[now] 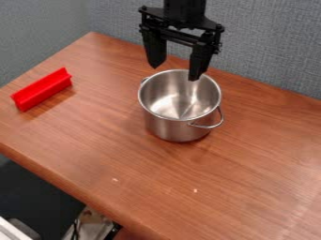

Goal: Put the red object in the metal pot

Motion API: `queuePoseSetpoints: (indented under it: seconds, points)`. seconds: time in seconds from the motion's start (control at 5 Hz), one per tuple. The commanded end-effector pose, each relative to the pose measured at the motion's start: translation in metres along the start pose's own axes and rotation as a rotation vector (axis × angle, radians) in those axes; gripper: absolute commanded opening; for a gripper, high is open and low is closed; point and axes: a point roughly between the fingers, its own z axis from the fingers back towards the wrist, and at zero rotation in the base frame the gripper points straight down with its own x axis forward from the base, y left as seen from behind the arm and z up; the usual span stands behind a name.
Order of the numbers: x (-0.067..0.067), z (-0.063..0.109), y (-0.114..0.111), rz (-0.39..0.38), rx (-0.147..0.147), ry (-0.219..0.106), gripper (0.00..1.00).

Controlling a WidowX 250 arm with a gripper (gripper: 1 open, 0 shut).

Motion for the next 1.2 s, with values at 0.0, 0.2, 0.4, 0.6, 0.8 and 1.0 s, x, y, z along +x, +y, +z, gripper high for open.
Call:
queuePoseSetpoints:
  seconds: [0.0, 0.2, 0.4, 0.6, 0.8, 1.0]
  points:
    - [-0.006, -0.005, 0.01, -0.016, -0.028, 0.019, 1.0]
    - [-0.011, -0.008, 0.031, -0.016, -0.058, 0.031, 1.0]
    - [-0.023, -0.01, 0.081, 0.05, -0.043, -0.011, 1.0]
    - [-0.04, -0.012, 0.131, 0.106, -0.021, -0.063, 1.0]
    - [-0.044, -0.002, 0.171, 0.026, -0.011, -0.093, 1.0]
    - [-0.042, 0.005, 0.205, -0.051, -0.007, -0.109, 1.0]
